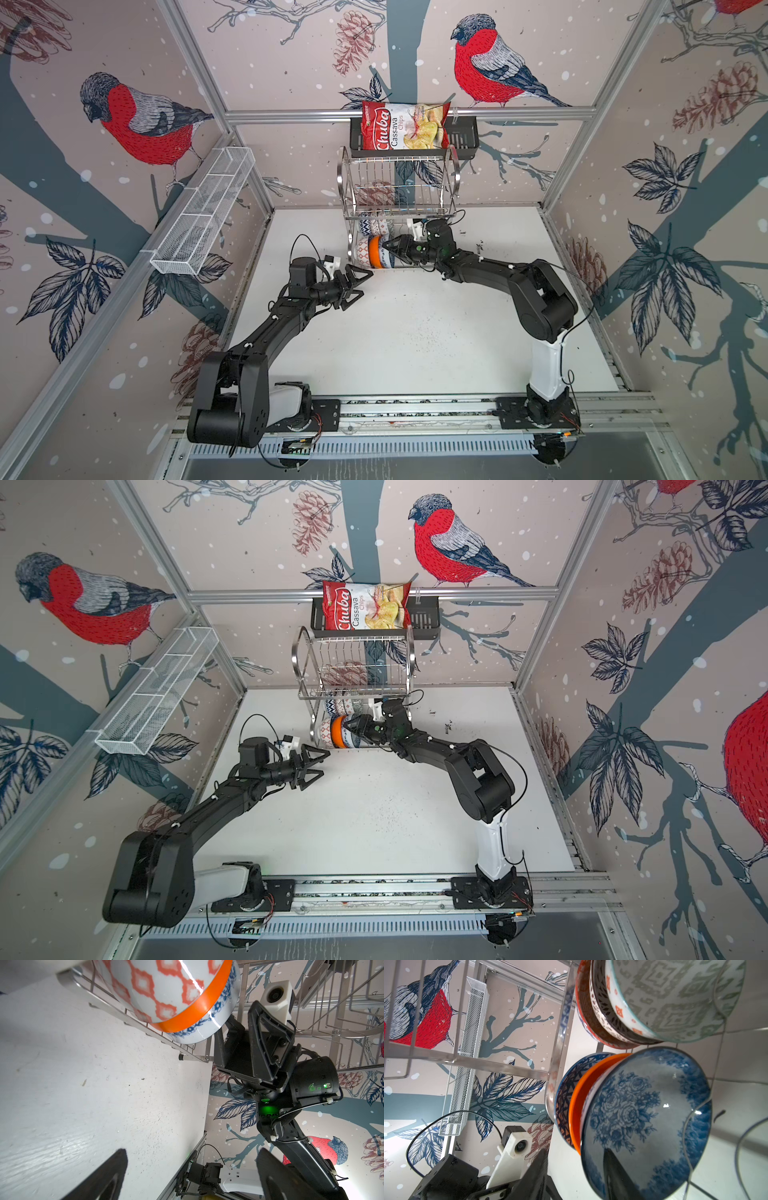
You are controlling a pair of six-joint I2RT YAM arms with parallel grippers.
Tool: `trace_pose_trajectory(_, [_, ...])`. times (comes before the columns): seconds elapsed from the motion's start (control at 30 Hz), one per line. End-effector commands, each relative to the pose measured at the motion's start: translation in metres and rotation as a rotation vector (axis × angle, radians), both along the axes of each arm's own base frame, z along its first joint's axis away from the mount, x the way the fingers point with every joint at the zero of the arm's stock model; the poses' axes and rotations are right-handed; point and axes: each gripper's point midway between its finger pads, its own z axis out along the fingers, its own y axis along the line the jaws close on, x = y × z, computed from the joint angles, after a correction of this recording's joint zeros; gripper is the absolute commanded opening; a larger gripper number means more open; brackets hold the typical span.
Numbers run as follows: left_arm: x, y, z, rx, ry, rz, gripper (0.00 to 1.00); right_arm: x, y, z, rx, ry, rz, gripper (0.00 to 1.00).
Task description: Load the bowls into the dish rack
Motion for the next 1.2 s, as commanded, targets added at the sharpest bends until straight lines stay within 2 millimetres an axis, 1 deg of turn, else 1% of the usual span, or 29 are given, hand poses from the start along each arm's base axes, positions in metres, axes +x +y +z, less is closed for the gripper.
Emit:
trace_pose_trajectory(0.0, [0.002,0.000,0.007,-0.006,-0.030,-0.003,0.97,-0.003,-0.003,0.015,0.029,-0.034,-0.017,0.47])
trace_pose_trajectory(0.13, [-0.001,0.000,0.009,-0.009,-0.033,-0.004,0.97,-0.016,-0.010,0.025,0.031,-0.055,-0.022,0.49])
trace_pose_trajectory(0.3, [-0.001,-0.001,0.014,-0.032,-0.046,-0.003,0.97,-0.034,-0.022,0.041,0.009,-0.100,-0.031,0.58])
trace_pose_trajectory(0.33, [0.001,0.001,0.017,-0.027,-0.060,-0.005,0.97,-0.038,-0.024,0.045,0.005,-0.109,-0.032,0.59])
trace_pose_trajectory(0.43, [0.013,0.017,0.029,0.009,-0.105,0.030,0.97,-0.049,-0.035,0.049,-0.026,-0.124,-0.037,0.66])
trace_pose_trajectory(0.53, [0.025,0.036,0.042,0.099,-0.141,0.082,0.97,-0.061,-0.054,0.058,-0.062,-0.155,-0.065,0.74])
trace_pose_trajectory(0.57, [0.028,0.037,0.048,0.127,-0.157,0.082,0.97,-0.064,-0.062,0.059,-0.080,-0.162,-0.079,0.78])
trace_pose_trajectory(0.63, [0.033,0.040,0.058,0.140,-0.178,0.084,0.97,-0.069,-0.079,0.062,-0.113,-0.170,-0.110,0.88])
trace_pose_trajectory(0.67, [0.036,0.042,0.063,0.140,-0.189,0.092,0.97,-0.072,-0.091,0.064,-0.131,-0.175,-0.133,0.94])
trace_pose_trajectory(0.7, [0.039,0.045,0.068,0.136,-0.198,0.105,0.97,-0.073,-0.102,0.066,-0.147,-0.176,-0.157,0.98])
trace_pose_trajectory(0.73, [0.043,0.050,0.073,0.123,-0.211,0.125,0.97,-0.074,-0.116,0.068,-0.167,-0.181,-0.192,1.00])
trace_pose_trajectory(0.8, [0.049,0.061,0.080,0.092,-0.230,0.171,0.97,-0.072,-0.150,0.066,-0.217,-0.175,-0.285,1.00])
trace_pose_trajectory(0.83, [0.052,0.068,0.082,0.079,-0.239,0.203,0.97,-0.070,-0.171,0.068,-0.237,-0.173,-0.347,1.00])
trace_pose_trajectory(0.9, [0.058,0.085,0.080,0.075,-0.262,0.274,0.97,-0.063,-0.220,0.062,-0.293,-0.163,-0.501,1.00])
trace_pose_trajectory(0.93, [0.060,0.091,0.076,0.086,-0.272,0.304,0.97,-0.061,-0.243,0.059,-0.322,-0.169,-0.579,1.00])
trace_pose_trajectory(1.0, [0.063,0.108,0.063,0.116,-0.274,0.373,0.97,-0.058,-0.305,0.054,-0.405,-0.187,-0.823,1.00])
trace_pose_trajectory(1.03, [0.064,0.116,0.056,0.137,-0.265,0.403,0.97,-0.059,-0.331,0.050,-0.438,-0.195,-0.934,1.00])
trace_pose_trajectory(1.1, [0.065,0.137,0.040,0.224,-0.248,0.471,0.97,-0.072,-0.387,0.044,-0.518,-0.234,-1.173,1.00])
trace_pose_trajectory(1.17, [0.066,0.157,0.025,0.341,-0.228,0.541,0.97,-0.086,-0.424,0.034,-0.564,-0.266,-1.340,1.00])
